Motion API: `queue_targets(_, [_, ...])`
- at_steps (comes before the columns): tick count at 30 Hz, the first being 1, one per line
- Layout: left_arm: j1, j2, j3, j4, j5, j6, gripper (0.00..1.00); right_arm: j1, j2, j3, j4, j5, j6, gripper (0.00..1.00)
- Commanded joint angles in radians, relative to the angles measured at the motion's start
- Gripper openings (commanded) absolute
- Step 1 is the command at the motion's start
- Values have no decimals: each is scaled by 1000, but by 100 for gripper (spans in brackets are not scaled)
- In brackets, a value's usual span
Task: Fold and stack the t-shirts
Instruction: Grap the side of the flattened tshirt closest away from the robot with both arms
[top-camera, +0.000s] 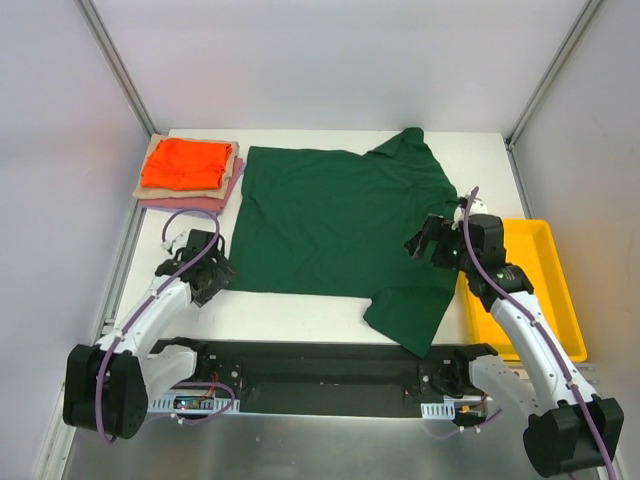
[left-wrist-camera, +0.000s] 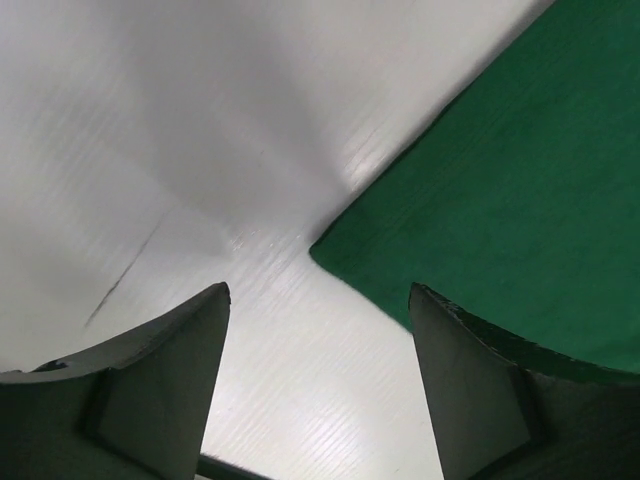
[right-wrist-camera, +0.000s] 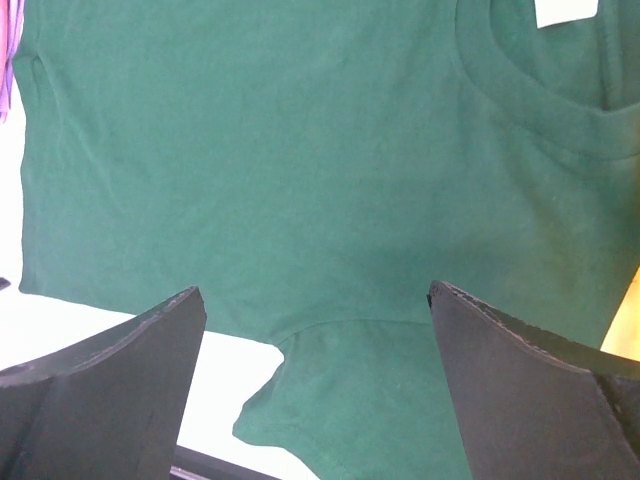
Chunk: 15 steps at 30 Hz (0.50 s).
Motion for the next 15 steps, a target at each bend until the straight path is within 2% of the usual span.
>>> queue_targets(1, [5,71,-5,145,-8,-60,70,1,-31,-26,-19,-35,69,96])
queue_targets(5, [5,172,12,190,35,-97,59,7,-62,-32,-56,42,84,96])
queue_targets(7, [5,214,15,191,37,-114,47,10,-74,-32,-74,80,84,96])
queue_targets(11, [2,251,-17,197,37,-169,32,15,-77,-29,-128,116,54,96])
queue_targets(14, [-1,252,-36,209,32,-177,29,19,-70,-26,-174,139,28,96])
queue_targets(15, [-3,252,-37,209,29,-177,24,19,-70,-25,-182,140,23,96])
